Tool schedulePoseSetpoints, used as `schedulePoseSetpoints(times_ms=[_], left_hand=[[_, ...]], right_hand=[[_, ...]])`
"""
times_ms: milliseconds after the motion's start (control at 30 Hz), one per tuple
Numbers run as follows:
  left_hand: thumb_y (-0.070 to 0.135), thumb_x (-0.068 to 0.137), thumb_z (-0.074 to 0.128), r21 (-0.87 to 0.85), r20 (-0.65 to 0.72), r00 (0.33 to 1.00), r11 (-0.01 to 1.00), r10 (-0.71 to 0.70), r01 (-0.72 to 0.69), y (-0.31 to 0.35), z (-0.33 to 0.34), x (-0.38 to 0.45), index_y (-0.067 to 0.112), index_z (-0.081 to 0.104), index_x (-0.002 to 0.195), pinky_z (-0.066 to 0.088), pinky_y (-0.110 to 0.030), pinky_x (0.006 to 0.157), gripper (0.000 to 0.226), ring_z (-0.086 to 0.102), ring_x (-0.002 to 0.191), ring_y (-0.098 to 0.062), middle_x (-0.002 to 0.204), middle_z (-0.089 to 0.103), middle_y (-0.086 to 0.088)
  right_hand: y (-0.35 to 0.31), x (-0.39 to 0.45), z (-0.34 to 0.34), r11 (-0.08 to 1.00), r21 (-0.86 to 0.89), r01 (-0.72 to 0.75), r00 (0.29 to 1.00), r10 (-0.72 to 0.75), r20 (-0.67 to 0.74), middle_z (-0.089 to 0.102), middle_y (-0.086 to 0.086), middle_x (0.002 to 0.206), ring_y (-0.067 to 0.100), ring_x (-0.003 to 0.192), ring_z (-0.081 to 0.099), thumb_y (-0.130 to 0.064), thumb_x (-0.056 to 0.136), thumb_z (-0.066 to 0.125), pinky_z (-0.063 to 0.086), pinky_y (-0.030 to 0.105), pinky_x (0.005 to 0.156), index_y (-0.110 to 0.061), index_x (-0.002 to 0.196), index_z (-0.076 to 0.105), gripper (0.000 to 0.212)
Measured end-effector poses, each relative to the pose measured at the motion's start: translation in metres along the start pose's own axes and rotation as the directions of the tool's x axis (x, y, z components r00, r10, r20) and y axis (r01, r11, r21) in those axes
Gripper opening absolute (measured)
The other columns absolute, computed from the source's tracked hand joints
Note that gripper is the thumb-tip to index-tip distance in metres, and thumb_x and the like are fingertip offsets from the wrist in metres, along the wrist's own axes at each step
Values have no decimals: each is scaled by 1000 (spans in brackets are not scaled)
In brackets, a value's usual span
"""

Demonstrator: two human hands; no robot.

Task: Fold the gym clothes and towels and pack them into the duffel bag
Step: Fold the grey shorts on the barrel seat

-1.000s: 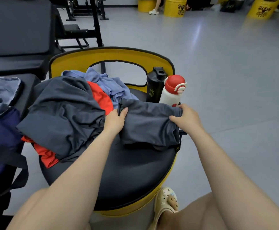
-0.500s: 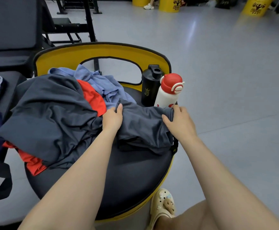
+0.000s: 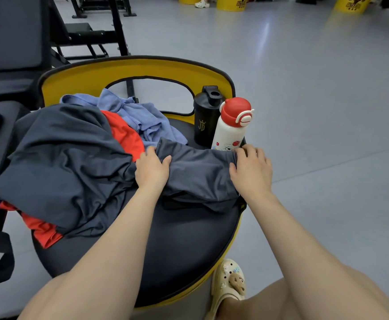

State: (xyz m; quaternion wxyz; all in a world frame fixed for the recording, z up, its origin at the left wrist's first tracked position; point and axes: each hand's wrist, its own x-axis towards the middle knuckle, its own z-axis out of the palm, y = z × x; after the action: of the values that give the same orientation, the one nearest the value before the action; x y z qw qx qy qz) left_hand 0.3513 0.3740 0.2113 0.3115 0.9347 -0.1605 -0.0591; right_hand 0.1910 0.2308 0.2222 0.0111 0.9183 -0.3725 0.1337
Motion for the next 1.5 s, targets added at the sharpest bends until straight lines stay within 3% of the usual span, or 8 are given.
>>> schedulePoseSetpoints(times_ms=[100,200,300,433,833,1067,1333,1500], left_hand=[[16,82,68,256,-233,893,910,384,-325,14,-3,-6,11,58,118,42,-41,81,37,53,105,-34,113,57,-13],[14,82,58,369,-132,661,656,739,-659,21,8,-7,10,66,109,38,-36,82,28,61,100,-31,109,64,-11],[33,102,30,437,246,781,653,574,-618,15,22,-17,12,30,147,14,-39,114,50,24,143,-23,154,29,-4],[42,103,17,470,351,827,682,439,-561,-1,31,-19,21,7,152,-2,-37,117,55,-2,147,-16,160,4,5],[44,102,17,437,431,777,647,459,-625,-8,13,-15,22,5,152,-5,-37,117,56,-6,147,-14,160,-2,4],[45,102,18,482,405,766,595,499,-642,-35,-19,-14,24,6,152,-1,-37,117,55,-1,147,-14,160,1,5],[41,103,22,530,327,836,646,441,-549,-72,-64,-7,20,13,152,8,-39,116,54,5,147,-16,160,3,1],[40,103,24,571,264,919,721,291,-393,-107,-98,2,21,9,152,10,-39,116,55,5,147,-18,160,0,0]], right_hand=[[-12,2,2,980,80,182,968,-164,-190,64,11,106,33,97,59,-15,82,64,47,40,83,-5,101,66,22],[-29,-2,12,904,110,414,906,-398,-142,65,14,112,34,104,62,-18,90,49,49,40,90,-4,107,67,28],[-32,-9,23,930,32,365,907,-363,214,24,13,157,27,146,19,-41,103,28,9,40,119,-11,149,28,56],[-24,-11,32,938,-100,332,900,-283,333,-5,9,161,23,148,-9,-56,99,10,-14,36,116,-21,153,-1,65],[-31,-9,27,939,-132,317,862,-228,452,-3,8,161,23,148,-6,-56,98,8,-12,38,117,-21,153,-3,66],[-50,-5,11,973,71,220,871,-229,434,3,4,161,22,148,-1,-55,100,14,-6,40,118,-22,154,3,64],[-91,-4,3,939,195,283,870,-337,359,2,-2,161,17,148,0,-53,100,20,-4,39,118,-21,154,8,64],[-125,-3,3,918,230,322,853,-387,349,1,-2,161,16,148,-1,-54,100,20,-3,40,118,-20,154,8,65]])
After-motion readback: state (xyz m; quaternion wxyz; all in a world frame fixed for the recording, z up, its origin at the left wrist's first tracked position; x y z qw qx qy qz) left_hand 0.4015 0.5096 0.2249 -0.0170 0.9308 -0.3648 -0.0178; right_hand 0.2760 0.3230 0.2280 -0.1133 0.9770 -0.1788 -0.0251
